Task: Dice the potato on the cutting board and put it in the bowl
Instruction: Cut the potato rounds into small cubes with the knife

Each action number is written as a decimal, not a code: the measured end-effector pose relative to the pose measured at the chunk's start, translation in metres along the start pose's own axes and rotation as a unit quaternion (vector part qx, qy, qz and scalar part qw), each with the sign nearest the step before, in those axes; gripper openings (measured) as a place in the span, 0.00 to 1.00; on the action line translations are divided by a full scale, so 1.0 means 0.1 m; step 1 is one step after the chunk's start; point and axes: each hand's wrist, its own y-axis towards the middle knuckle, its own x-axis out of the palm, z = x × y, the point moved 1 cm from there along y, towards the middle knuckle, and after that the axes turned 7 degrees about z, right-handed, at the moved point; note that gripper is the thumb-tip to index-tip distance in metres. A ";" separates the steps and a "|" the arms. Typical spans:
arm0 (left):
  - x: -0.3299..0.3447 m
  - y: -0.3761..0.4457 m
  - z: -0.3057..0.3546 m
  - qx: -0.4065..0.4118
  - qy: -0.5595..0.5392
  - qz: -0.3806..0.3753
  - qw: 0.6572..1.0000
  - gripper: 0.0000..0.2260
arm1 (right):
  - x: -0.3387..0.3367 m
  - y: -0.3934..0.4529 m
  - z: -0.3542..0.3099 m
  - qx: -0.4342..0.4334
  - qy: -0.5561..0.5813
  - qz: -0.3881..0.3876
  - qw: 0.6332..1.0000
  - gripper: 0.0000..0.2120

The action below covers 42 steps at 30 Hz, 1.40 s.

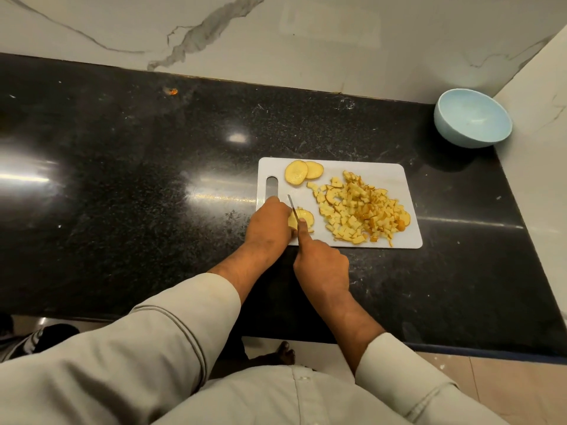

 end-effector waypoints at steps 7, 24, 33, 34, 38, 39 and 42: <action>0.01 -0.02 0.04 0.010 0.004 0.008 1.000 0.05 | 0.09 0.13 -0.05 0.000 0.014 -0.023 1.000 0.33; 0.00 0.01 -0.05 -0.036 -0.059 -0.032 0.997 0.06 | -0.04 -0.79 0.33 -0.002 -0.019 -0.039 0.999 0.32; -0.01 -0.04 -0.11 -0.034 -0.105 -0.011 0.994 0.14 | -0.08 -0.22 -0.02 -0.002 -0.009 0.004 1.000 0.32; 0.00 -0.04 -0.11 -0.035 -0.105 -0.009 0.994 0.12 | -0.06 -0.19 -0.05 -0.004 -0.007 -0.002 1.000 0.32; -0.01 -0.04 -0.09 -0.051 -0.084 -0.012 0.995 0.07 | 0.01 -0.15 -0.07 -0.007 -0.011 -0.005 1.000 0.33; -0.02 -0.03 -0.08 -0.052 -0.074 -0.012 0.996 0.07 | 0.02 -0.15 -0.06 -0.009 -0.011 -0.004 1.000 0.33; -0.03 -0.01 -0.06 -0.044 -0.041 -0.005 0.998 0.12 | 0.05 -0.18 -0.07 -0.013 -0.008 -0.010 1.000 0.33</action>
